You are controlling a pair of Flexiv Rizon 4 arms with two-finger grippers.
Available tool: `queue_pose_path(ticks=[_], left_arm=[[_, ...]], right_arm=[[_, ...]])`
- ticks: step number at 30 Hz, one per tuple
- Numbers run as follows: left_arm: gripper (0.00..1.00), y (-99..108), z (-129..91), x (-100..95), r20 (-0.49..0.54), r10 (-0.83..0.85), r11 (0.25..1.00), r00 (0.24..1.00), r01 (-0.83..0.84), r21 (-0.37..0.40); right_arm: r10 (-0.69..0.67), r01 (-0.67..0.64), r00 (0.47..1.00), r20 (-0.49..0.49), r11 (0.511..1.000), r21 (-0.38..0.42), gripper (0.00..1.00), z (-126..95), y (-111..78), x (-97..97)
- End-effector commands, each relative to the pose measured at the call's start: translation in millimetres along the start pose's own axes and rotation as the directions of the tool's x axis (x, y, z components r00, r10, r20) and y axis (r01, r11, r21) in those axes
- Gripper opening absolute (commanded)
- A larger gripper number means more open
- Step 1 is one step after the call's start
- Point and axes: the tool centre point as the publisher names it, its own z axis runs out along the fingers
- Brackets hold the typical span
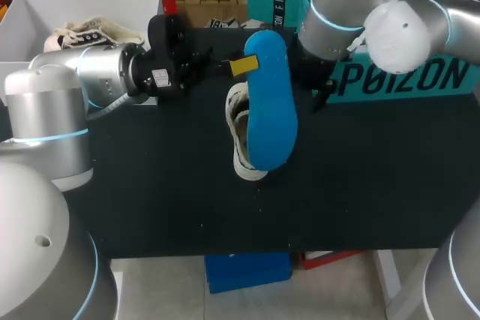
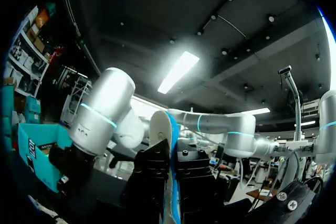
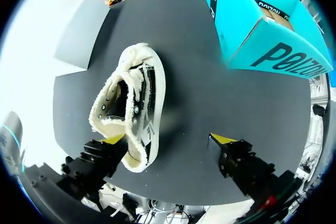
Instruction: Take the shoe out of the shoebox, open the shoe tongue, remove and reinsert the insole, then place the shoe into the shoebox
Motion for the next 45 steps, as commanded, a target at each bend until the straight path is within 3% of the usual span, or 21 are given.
queue_pose_path(ticks=[1, 8, 19, 22, 23, 36, 41, 45], left_arm=[[0.0, 1, 1, 0.5, 0.003, 0.001, 1.0, 1.0, -0.001, 0.0], [0.0, 1, 1, 0.5, 0.003, 0.001, 1.0, 1.0, -0.001, 0.0], [0.0, 1, 1, 0.5, 0.003, 0.001, 1.0, 1.0, -0.001, 0.0], [0.0, 1, 1, 0.5, 0.003, 0.001, 1.0, 1.0, -0.001, 0.0], [0.0, 1, 1, 0.5, 0.003, 0.001, 1.0, 1.0, -0.001, 0.0], [0.0, 1, 1, 0.5, 0.003, 0.001, 1.0, 1.0, -0.001, 0.0], [0.0, 1, 1, 0.5, 0.003, 0.001, 1.0, 1.0, -0.001, 0.0], [0.0, 1, 1, 0.5, 0.003, 0.001, 1.0, 1.0, -0.001, 0.0]], right_arm=[[-0.009, 0.006, 0.973, -0.23, 1.0, -0.013, 1.0, -7, -4.4, -11.5], [0.006, -0.036, 0.934, -0.357, 0.996, -0.078, 1.0, -35, -2.6, -1.6], [0.006, -0.065, 0.895, -0.447, 0.991, -0.118, 1.0, -63, -5.8, 6.3], [-0.019, -0.044, 0.901, -0.433, 0.99, -0.134, 1.0, -66, -7.0, 11.1], [-0.008, -0.044, 0.939, -0.344, 0.989, -0.143, 1.0, -65, -7.4, 13.8], [-0.008, -0.044, 0.939, -0.344, 0.989, -0.143, 1.0, -65, -7.4, 13.8], [0.059, -0.122, 0.788, -0.613, 0.991, -0.062, 1.0, -72, -16.2, 7.8], [0.067, -0.137, 0.714, -0.697, 0.99, -0.045, 1.0, -79, -16.8, 9.5]])
